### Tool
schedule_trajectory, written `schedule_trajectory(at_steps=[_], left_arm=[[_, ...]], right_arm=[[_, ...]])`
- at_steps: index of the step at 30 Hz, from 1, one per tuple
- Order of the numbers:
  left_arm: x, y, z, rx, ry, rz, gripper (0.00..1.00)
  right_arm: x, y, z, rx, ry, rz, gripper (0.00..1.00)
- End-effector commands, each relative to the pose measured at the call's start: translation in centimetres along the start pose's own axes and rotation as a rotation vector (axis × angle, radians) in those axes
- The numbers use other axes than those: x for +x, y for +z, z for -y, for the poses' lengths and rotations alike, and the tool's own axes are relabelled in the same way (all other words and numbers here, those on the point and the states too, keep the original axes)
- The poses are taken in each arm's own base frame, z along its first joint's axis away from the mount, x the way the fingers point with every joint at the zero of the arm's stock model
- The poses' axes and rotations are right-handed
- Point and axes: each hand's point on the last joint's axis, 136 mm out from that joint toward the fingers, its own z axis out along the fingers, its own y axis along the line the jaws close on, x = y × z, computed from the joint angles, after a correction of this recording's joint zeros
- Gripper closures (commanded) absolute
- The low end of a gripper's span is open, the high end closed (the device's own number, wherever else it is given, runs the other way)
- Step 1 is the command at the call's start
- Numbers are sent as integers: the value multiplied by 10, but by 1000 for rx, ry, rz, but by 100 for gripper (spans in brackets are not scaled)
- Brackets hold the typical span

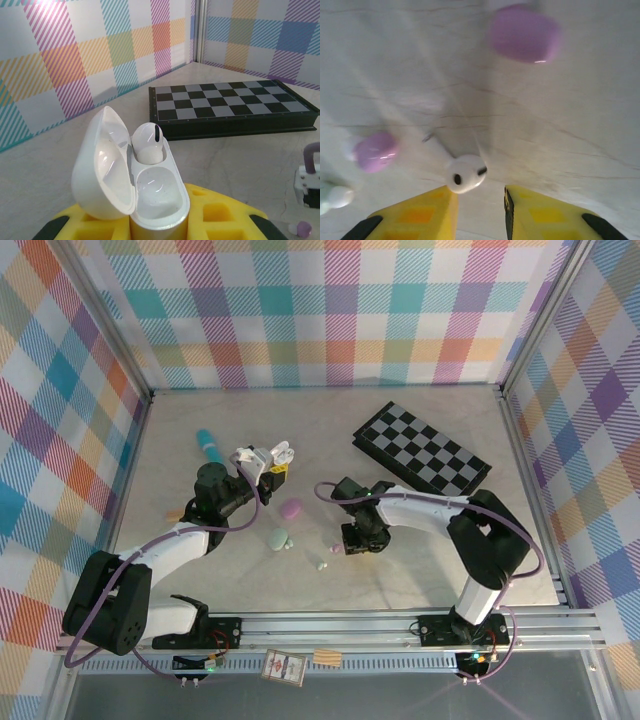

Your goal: Insert the wireless bluetooth earbuds into the charging case

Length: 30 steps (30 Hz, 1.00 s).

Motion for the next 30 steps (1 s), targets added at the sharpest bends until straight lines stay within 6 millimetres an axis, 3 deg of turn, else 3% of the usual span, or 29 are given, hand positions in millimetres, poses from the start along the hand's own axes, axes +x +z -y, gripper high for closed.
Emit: schedule_trajectory(at_steps=[1, 5, 10, 14, 22, 30], left_arm=[[-13, -4, -2, -3, 19, 48, 98], [-15, -4, -3, -10, 22, 54, 98], [-17, -5, -3, -14, 24, 53, 98], [-14, -4, -3, -10, 21, 48, 98], [-13, -3, -1, 3, 18, 49, 98], [-13, -5, 0, 2, 17, 49, 98]], right_arm=[[-5, -19, 23, 73, 11, 45, 68], [-11, -25, 26, 64, 57, 93, 62], [-11, -21, 1, -99, 133, 85, 60], [-10, -17, -16, -269, 289, 31, 59], [-19, -13, -14, -450, 464, -12, 58], [-22, -7, -12, -476, 504, -19, 58]])
